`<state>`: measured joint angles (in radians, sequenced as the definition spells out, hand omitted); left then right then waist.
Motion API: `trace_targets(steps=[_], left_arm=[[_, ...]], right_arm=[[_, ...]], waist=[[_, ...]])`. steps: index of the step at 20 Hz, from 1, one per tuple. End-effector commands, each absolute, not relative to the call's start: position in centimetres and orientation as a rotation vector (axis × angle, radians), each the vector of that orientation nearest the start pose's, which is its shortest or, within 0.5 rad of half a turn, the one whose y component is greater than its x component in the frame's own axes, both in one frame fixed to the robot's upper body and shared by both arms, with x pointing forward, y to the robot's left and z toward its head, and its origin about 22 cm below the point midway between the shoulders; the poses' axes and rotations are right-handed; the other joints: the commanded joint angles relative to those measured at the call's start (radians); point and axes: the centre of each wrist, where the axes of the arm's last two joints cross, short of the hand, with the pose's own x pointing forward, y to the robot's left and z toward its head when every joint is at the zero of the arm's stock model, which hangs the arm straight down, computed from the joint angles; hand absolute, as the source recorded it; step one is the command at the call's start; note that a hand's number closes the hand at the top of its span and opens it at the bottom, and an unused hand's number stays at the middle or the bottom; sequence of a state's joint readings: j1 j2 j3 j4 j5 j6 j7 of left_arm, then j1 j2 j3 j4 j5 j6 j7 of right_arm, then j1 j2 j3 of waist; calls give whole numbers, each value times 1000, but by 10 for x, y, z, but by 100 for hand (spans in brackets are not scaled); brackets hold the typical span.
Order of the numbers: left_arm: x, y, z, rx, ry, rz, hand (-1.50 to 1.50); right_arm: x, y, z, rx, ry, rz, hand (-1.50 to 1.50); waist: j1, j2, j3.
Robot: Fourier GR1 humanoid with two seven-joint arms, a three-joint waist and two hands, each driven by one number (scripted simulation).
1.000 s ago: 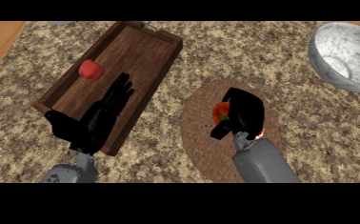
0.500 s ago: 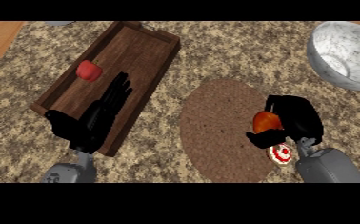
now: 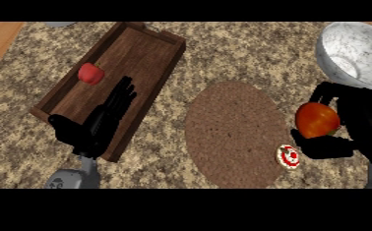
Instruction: Pick the tomato from the placemat and place it in the bowl
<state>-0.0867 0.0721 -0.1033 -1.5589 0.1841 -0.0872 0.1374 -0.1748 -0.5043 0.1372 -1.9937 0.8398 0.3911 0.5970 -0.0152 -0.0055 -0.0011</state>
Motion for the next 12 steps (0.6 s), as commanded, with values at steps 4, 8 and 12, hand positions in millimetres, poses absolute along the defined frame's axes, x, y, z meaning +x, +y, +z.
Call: trace_targets(steps=[4,8,12], left_arm=[[264,201,23,-274,-1477,-136,0],[250,209,22,-271,-1478,-127,0],[269,202,25,-263,-1484,-136,0]], right_arm=[[210,-259,239,-1286,-1300,882,150],[217,-287,261,-1284,-1315,820,150],[242,-297,263,-1313,-1326,764,150]], waist=[[10,3,0],[16,4,1],[19,7,1]])
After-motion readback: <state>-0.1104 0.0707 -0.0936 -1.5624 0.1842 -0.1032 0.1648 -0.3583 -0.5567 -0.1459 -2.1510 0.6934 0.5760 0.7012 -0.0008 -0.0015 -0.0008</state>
